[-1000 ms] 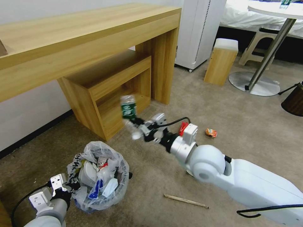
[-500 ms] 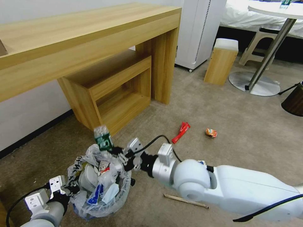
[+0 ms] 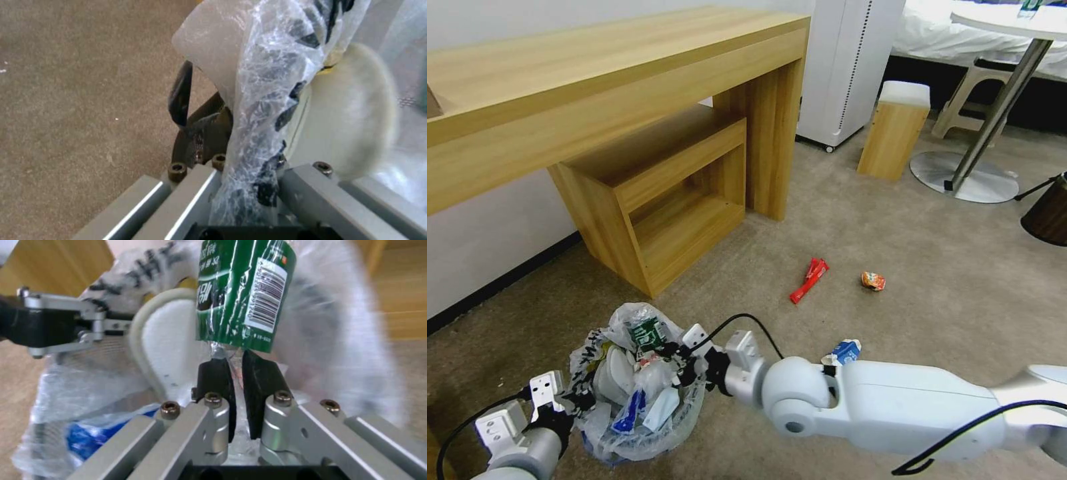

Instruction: Pick up the trash bin and place the garbage on the floor into it.

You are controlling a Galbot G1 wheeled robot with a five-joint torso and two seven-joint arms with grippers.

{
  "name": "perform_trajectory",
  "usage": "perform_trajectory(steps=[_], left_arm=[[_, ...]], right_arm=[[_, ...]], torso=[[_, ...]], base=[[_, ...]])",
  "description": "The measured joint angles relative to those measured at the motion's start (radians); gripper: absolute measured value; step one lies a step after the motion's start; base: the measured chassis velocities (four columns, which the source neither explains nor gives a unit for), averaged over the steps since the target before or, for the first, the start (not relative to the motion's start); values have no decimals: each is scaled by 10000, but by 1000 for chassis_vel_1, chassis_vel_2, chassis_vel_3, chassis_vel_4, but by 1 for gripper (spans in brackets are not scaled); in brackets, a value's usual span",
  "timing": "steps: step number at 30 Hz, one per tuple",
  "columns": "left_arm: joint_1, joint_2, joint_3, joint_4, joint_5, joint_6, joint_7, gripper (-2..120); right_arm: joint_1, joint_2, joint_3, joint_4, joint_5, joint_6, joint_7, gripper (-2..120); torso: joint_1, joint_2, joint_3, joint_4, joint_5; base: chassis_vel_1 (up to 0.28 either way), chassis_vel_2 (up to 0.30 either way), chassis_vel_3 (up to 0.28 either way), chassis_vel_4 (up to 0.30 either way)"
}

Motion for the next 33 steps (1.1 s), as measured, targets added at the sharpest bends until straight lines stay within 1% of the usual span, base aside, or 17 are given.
perform_trajectory(steps=[1, 2, 6, 15, 17, 22, 28, 33], left_arm=[[3, 0, -4, -4, 11, -15, 2, 0], [3, 0, -4, -4, 11, -15, 2, 0], [-90, 41, -8, 2, 11, -73, 41, 0], [-127, 58, 18, 32, 26, -102, 93, 0], [-126, 64, 40, 72, 48, -139, 144, 0], [-127, 75, 77, 152, 112, -222, 185, 0], [-135, 87, 127, 180, 142, -241, 243, 0], [-139, 97, 141, 181, 147, -245, 248, 0]], right_arm=[[98, 300, -135, -139, 84, -40, 116, 4], [98, 300, -135, -139, 84, -40, 116, 4], [327, 859, -390, -163, 669, -398, 570, 4], [338, 1398, -511, -483, 1201, -843, 1160, 4], [252, 1741, -515, -648, 1498, -1168, 1677, 4], [223, 1960, -532, -824, 1532, -1371, 1924, 4], [221, 2183, -548, -1153, 1654, -1940, 2499, 4], [169, 2250, -563, -1258, 1686, -2019, 2642, 4]], torso=[[0, 0, 0, 1, -1], [0, 0, 0, 1, -1], [0, 1, 0, -1, -1], [0, 0, 0, -1, -1], [0, 0, 0, 0, -1], [0, 1, 0, 0, -1], [0, 1, 0, 0, -1], [1, 1, 0, 0, 0]], base=[[0, 0, 0, 0], [0, 0, 0, 0], [0, 0, 0, 0], [0, 0, 0, 0], [0, 0, 0, 0], [0, 0, 0, 0], [0, 0, 0, 0], [0, 0, 0, 0]])
